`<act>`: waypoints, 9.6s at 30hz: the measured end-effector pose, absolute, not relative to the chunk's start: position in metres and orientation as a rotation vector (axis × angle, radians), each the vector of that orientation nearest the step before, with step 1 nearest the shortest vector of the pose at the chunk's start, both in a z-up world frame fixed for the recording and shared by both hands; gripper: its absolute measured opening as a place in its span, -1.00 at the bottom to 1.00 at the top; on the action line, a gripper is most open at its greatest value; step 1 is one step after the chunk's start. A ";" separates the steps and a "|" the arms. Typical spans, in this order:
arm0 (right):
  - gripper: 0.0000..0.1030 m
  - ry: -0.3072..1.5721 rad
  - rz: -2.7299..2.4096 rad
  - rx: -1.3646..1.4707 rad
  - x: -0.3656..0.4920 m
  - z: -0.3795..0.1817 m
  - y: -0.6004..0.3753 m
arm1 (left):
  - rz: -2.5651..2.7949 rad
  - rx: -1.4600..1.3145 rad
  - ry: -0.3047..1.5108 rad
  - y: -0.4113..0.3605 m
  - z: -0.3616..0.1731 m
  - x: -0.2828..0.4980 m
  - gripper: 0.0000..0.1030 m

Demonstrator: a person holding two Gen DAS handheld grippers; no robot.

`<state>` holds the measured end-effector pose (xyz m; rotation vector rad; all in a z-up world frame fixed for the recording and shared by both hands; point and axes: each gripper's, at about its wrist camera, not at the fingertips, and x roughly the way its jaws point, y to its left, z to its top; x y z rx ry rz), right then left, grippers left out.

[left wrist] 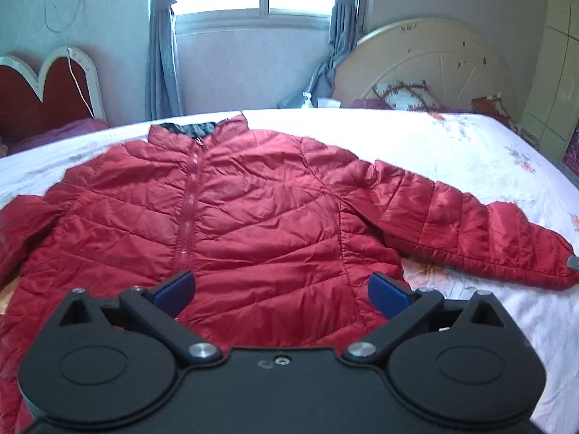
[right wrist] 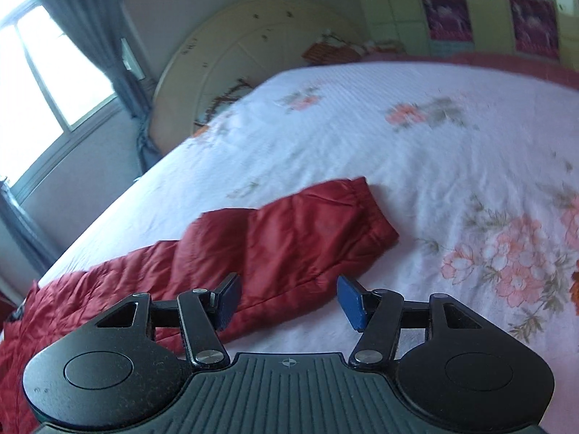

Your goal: Fold large clothes

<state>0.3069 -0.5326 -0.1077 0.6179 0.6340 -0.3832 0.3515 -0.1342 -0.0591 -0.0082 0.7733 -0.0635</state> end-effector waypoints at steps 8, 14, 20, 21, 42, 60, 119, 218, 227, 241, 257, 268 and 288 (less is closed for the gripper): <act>0.15 0.623 -0.440 0.734 0.317 -0.139 -0.556 | -0.051 -0.009 0.812 -0.131 -0.067 0.371 0.99; -0.73 0.611 -0.484 0.706 0.330 -0.142 -0.559 | -0.027 -0.019 0.843 -0.113 -0.068 0.379 0.99; -0.95 0.567 -0.438 0.541 0.353 -0.104 -0.541 | 0.038 -0.050 0.843 -0.068 -0.070 0.386 0.98; -0.95 0.575 -0.421 0.496 0.361 -0.099 -0.533 | 0.036 -0.067 0.840 -0.059 -0.071 0.388 0.94; -0.95 0.732 0.410 0.124 0.460 -0.089 -0.134 | 0.061 -0.245 0.747 0.105 -0.061 0.391 0.69; 0.67 0.654 0.523 -0.025 0.434 -0.101 -0.065 | -0.057 -0.365 0.752 0.122 -0.081 0.408 0.84; -0.74 0.823 0.095 0.045 0.594 -0.153 -0.256 | -0.056 -0.003 0.747 0.082 -0.139 0.500 -0.10; 0.67 0.707 0.245 0.127 0.463 -0.082 -0.179 | 0.620 -0.706 0.196 0.267 -0.057 0.232 -0.91; 0.67 0.686 0.147 0.207 0.472 -0.078 -0.214 | 0.062 -0.351 0.487 0.077 -0.047 0.398 -0.91; 0.67 0.678 0.004 0.366 0.455 -0.081 -0.301 | -0.300 -0.137 0.705 -0.068 -0.107 0.482 -0.91; 0.67 0.806 0.241 0.491 0.487 -0.108 -0.268 | 0.000 -0.195 0.594 0.062 -0.082 0.413 -0.34; -0.79 0.770 0.252 0.182 0.477 -0.099 -0.225 | 0.071 -0.130 0.688 0.123 -0.121 0.430 -0.46; -0.30 0.847 0.254 -0.038 0.565 -0.148 -0.160 | 0.013 -0.002 0.739 0.127 -0.132 0.507 0.32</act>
